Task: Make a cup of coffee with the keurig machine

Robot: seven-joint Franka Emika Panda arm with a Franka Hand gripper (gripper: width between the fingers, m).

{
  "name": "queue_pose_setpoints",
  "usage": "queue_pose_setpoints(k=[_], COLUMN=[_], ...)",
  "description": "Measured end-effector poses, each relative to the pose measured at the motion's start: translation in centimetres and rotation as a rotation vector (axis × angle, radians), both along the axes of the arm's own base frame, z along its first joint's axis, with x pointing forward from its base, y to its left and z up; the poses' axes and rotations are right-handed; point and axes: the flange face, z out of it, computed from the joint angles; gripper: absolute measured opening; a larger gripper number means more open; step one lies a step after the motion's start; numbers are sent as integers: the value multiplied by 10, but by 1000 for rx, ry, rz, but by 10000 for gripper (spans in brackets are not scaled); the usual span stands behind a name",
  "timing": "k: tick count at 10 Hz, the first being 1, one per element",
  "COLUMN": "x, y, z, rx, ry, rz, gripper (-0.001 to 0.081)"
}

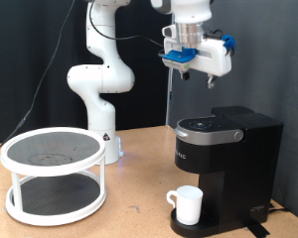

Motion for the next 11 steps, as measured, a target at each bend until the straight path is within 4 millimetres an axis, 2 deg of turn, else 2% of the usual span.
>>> queue_pose_setpoints(k=[1,2,3,4,5,6,7,11], x=[2,4,6,7,8,10,12,24], y=[-1,-2,-3,-4,-4,-5,-5,-4], z=[-6,-11,-13,-16,-19,-24,-29,-54], rx=[0,-1,-4,-9,-10,-13,-18,-31], ry=[12,18,19,21,29,41,51,47], rz=[0,-1,-1,0,-3,-11,-16,-19], gripper=[534,534,351,213,213,55,18,1])
